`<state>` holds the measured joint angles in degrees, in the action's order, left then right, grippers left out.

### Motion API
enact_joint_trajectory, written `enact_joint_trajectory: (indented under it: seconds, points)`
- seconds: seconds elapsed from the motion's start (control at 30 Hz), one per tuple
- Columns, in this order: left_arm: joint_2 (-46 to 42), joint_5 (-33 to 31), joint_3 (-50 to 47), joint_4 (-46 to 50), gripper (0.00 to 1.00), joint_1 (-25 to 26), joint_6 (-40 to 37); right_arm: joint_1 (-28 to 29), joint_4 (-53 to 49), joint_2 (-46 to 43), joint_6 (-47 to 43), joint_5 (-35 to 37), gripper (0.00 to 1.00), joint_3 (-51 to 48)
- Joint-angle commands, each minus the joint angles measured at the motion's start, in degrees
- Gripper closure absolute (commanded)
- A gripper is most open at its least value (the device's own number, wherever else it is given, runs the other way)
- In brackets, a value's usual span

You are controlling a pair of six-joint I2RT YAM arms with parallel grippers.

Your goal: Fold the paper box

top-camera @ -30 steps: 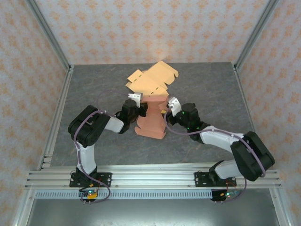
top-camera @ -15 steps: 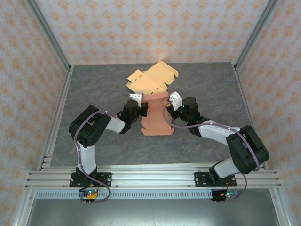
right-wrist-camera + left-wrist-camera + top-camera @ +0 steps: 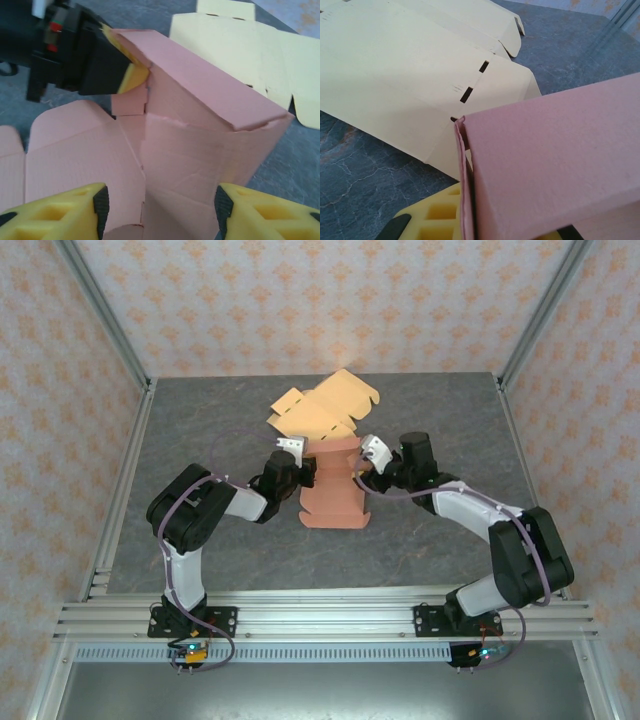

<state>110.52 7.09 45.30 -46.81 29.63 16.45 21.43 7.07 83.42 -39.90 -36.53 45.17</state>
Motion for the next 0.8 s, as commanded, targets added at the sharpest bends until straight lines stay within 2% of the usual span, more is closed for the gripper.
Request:
enact_joint_trajectory:
  seconds: [0.0, 0.13, 0.2, 0.3, 0.57, 0.67, 0.77]
  points:
    - [-0.7, 9.4, 0.4, 2.4, 1.0, 3.2, -1.2, 0.3, -8.0, 1.1, -6.5, -3.2, 0.39, 1.9]
    - [-0.7, 11.8, 0.7, 2.6, 1.0, 3.2, -1.7, 0.2, 3.2, -0.8, -3.8, 3.7, 0.4, -2.7]
    - [-0.7, 13.0, 0.8, 2.5, 1.0, 3.2, -2.0, 0.2, 5.2, -1.9, -3.6, 7.8, 0.41, -3.4]
    - [-0.7, 13.2, 1.0, 2.7, 1.0, 3.3, -2.0, -0.3, 4.7, -3.5, -3.7, 8.9, 0.42, -3.4]
    - [-0.6, 13.0, 1.2, 2.8, 1.0, 2.9, -0.7, -6.7, -8.2, -5.6, -5.6, -7.6, 0.4, 1.0]
    - [0.1, 13.9, 1.0, 0.7, 1.0, 2.1, 1.4, -7.7, -19.6, -5.8, -9.9, -13.9, 0.4, 5.8]
    - [0.5, 14.6, 0.7, -0.5, 1.0, 1.4, 2.6, -7.8, -27.8, -7.0, -15.0, -12.4, 0.4, 8.4]
